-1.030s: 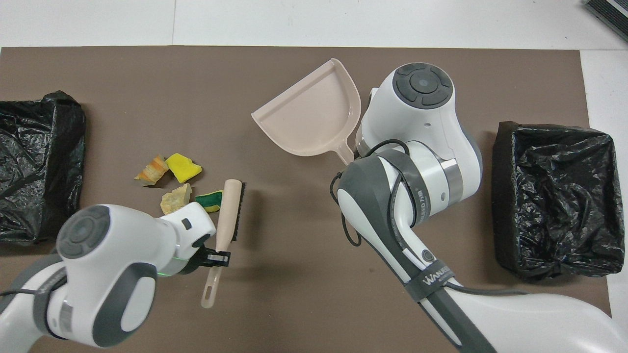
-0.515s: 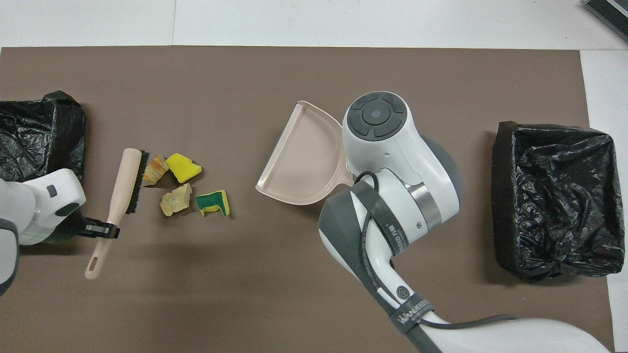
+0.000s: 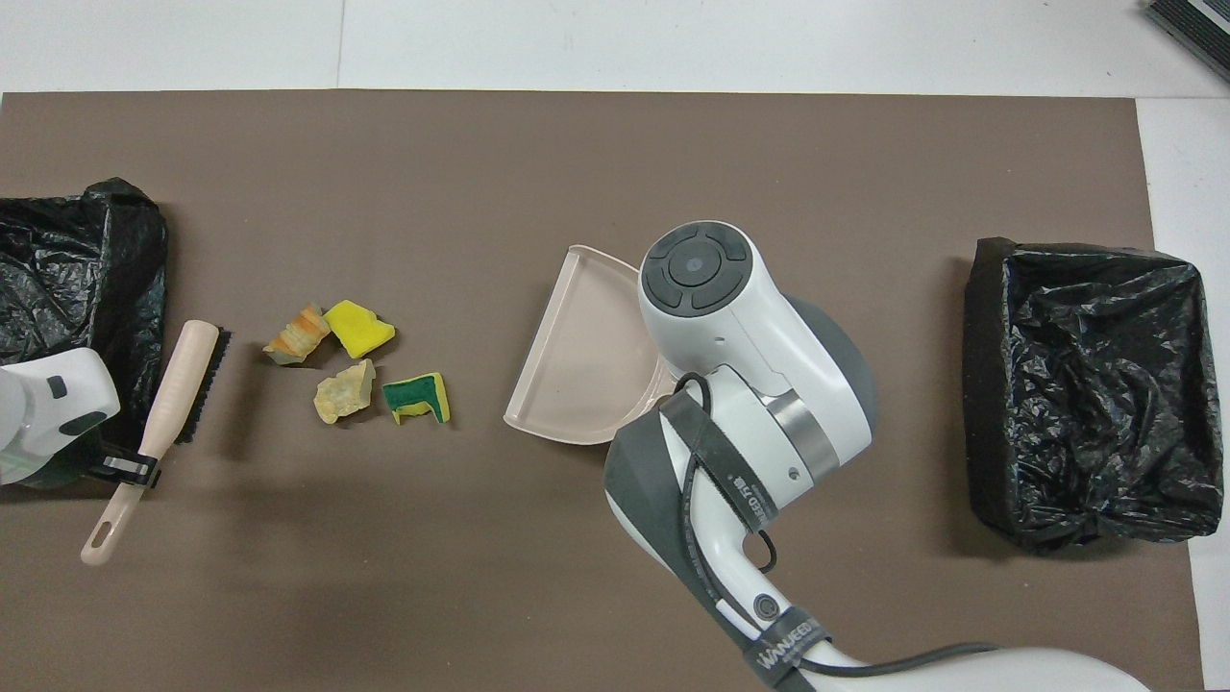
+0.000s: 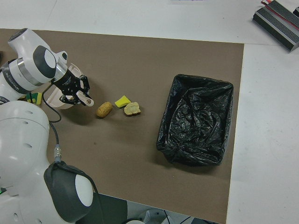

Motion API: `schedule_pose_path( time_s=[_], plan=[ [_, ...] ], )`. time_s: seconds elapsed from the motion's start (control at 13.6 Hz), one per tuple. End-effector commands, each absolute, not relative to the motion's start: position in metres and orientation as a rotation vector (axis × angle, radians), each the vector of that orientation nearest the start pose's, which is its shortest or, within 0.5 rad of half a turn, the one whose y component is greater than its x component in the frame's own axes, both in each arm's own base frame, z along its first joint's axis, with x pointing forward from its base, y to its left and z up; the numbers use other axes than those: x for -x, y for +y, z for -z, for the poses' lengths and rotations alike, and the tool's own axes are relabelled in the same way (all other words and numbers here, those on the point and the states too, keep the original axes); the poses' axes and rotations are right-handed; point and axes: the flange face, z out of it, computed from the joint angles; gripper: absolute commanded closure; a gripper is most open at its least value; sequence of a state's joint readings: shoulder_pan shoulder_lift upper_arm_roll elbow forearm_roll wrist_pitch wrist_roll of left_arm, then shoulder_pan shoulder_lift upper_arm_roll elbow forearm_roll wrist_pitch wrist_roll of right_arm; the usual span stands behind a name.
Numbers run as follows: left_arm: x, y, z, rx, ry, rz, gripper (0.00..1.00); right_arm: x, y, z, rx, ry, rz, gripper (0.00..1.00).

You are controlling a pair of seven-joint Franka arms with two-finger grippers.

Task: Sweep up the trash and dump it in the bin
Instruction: 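Lower the dustpan beside the trash cluster with the right gripper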

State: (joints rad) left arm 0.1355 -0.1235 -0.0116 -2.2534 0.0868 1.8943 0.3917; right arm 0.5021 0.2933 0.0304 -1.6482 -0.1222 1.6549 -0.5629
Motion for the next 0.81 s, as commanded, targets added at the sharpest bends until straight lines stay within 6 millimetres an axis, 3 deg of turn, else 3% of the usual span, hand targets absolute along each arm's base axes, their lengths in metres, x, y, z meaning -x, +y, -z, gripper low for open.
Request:
schedule_pose_path(
  time_s=[0.0, 0.22, 0.37, 0.44, 0.52, 0.74],
  plan=[
    [-0.468, 0.064, -0.396, 3.033, 0.545, -0.456, 1.00, -0.527, 0.293, -0.425, 2.647, -1.685, -0.457, 1.00],
    [-0.483, 0.076, -0.385, 3.046, 0.502, -0.355, 1.00, -0.521, 0.295, -0.424, 2.662, -1.744, -0.501, 1.00],
    [-0.482, 0.085, -0.378, 3.066, 0.458, -0.370, 1.00, -0.519, 0.297, -0.405, 2.646, -1.799, -0.599, 1.00],
    [-0.483, 0.085, -0.377, 3.085, 0.405, -0.362, 1.00, -0.514, 0.303, -0.391, 2.636, -1.865, -0.650, 1.00],
    [-0.486, 0.082, -0.378, 3.110, 0.367, -0.339, 1.00, -0.503, 0.324, -0.384, 2.611, -1.982, -0.681, 1.00],
    [-0.508, 0.081, -0.384, 3.164, 0.270, -0.242, 1.00, -0.500, 0.331, -0.376, 2.546, -2.083, -0.716, 1.00]
  ],
)
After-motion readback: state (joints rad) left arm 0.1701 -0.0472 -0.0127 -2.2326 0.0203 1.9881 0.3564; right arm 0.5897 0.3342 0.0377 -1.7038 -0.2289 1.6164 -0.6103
